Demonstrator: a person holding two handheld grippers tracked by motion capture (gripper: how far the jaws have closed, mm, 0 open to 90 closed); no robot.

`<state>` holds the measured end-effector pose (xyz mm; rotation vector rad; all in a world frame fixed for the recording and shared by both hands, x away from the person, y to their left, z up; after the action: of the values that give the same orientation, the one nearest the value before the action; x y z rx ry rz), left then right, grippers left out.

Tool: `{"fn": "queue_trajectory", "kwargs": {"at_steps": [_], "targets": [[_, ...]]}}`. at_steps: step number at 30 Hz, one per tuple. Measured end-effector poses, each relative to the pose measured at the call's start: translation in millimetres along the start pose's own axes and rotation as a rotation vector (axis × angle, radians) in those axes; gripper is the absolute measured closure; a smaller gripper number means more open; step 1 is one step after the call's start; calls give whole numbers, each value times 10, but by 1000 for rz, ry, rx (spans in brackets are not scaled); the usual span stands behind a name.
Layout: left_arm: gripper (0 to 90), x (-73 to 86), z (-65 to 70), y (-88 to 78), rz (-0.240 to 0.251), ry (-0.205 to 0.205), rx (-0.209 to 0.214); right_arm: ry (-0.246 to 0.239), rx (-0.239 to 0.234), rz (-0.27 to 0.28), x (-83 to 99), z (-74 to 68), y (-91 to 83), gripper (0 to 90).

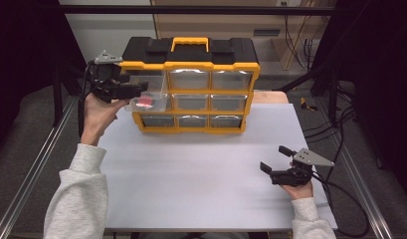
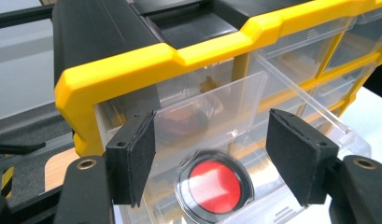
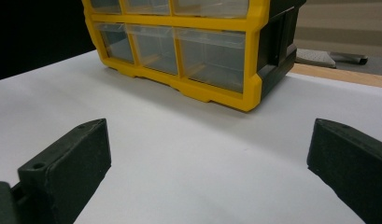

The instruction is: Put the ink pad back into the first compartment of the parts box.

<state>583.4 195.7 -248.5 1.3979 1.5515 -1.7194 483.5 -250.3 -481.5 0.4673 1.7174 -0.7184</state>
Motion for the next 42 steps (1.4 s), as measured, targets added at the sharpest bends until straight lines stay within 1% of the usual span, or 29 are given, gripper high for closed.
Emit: {"fn": "queue_trajectory", "kwargs": {"at_steps": [4,6,8,9,10,11,12,13,15,16,17,18,19,20,22,23,25,27,28,30,32,33,36,37,38,39,41,42], "targets": [[306,-18,4,-61,36,-8,14,1,-1,0,0,0,0,3],[278,-32,25,-119,71,-17,31,1,1,0,1,1,1,3],[253,-33,30,-138,80,-13,37,1,0,0,1,0,2,3],[242,-35,44,-175,100,-18,42,2,1,1,-1,1,0,3],[233,-35,44,-175,100,-18,42,2,1,1,-1,1,0,3],[222,-27,51,-212,122,-23,57,3,1,2,-2,1,-3,3],[210,-21,56,-228,131,-31,68,5,2,3,-3,0,-4,3],[199,-21,56,-228,131,-31,68,5,2,3,-3,0,-4,3],[188,-5,58,-261,150,-38,88,5,1,6,-6,0,-6,3],[161,14,60,-295,175,-43,106,7,2,6,-6,0,-7,3],[151,14,60,-295,175,-43,106,7,2,6,-6,0,-7,3],[151,23,61,-311,184,-47,112,7,1,7,-7,0,-7,3],[130,44,63,-345,195,-50,123,12,0,6,-8,-3,-11,3],[120,55,66,-363,200,-50,127,6,0,8,-10,1,-12,3],[109,68,71,-382,205,-46,133,10,0,8,-11,-1,-14,3],[82,90,80,-425,220,-40,128,10,1,10,-13,0,-16,3],[66,116,95,-467,239,-41,130,9,1,12,-14,0,-16,3],[31,130,101,-483,239,-38,130,6,0,15,-16,2,-14,3],[15,159,118,-512,237,-32,123,7,1,14,-15,3,-15,3],[16,199,143,-546,247,-26,138,6,2,16,-17,3,-17,3],[15,248,163,-575,256,-18,138,8,1,16,-19,2,-23,3],[12,276,181,-585,256,-17,149,10,1,16,-20,1,-26,3],[9,376,214,-605,258,-6,155,8,2,17,-20,1,-25,3],[6,376,214,-605,258,-6,155,8,2,17,-20,1,-25,3],[6,415,223,-610,259,-4,158,8,2,16,-20,2,-25,3],[6,499,239,-612,263,-3,163,9,2,19,-22,2,-27,3],[6,586,247,-604,260,0,161,9,3,19,-22,3,-26,3],[5,586,247,-604,260,0,161,9,3,19,-22,3,-26,3]]}}
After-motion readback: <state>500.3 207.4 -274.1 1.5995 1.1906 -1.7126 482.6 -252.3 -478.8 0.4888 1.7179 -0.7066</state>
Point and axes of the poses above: each handheld gripper's, and its own axes: y roughly forward along the jaws, x roughly out of its underside, z roughly to its right, the point moved 5 cm from there along y, roughly forward along the jaws, and after that the axes turned 8 degrees about -x, right-handed, at the moved point
